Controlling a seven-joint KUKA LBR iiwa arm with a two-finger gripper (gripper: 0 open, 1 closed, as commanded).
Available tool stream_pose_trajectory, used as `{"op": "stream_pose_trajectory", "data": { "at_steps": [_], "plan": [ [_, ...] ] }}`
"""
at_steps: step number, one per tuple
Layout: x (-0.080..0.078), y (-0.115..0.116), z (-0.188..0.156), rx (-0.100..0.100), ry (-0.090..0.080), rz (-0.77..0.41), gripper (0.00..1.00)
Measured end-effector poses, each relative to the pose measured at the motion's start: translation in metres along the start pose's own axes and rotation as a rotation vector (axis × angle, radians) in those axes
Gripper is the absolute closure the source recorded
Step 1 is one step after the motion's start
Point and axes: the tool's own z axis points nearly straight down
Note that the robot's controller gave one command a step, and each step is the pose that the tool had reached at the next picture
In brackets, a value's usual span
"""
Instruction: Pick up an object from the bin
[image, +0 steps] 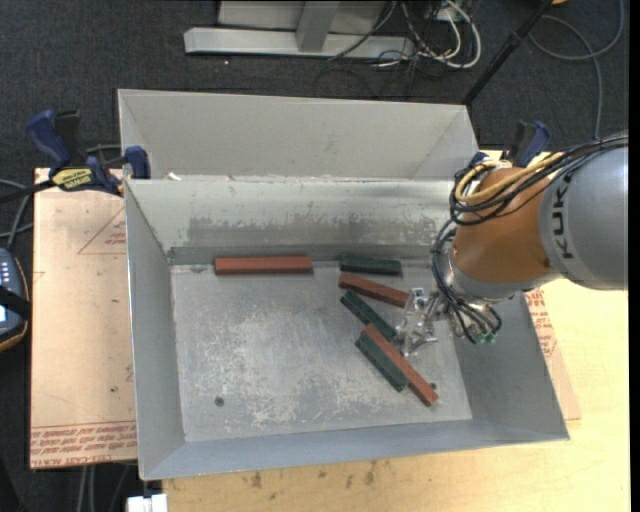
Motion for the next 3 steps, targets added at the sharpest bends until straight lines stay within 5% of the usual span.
{"op": "stream_pose_trajectory", "data": {
  "at_steps": [1,2,3],
  "plan": [
    [0.003,0.001,0.003,-0.003,0.009,0.000,0.00],
    [0.003,0.001,0.003,-0.003,0.008,0.000,0.00],
    [0.004,0.013,-0.008,-0.002,0.013,-0.132,0.00]
  ]
}}
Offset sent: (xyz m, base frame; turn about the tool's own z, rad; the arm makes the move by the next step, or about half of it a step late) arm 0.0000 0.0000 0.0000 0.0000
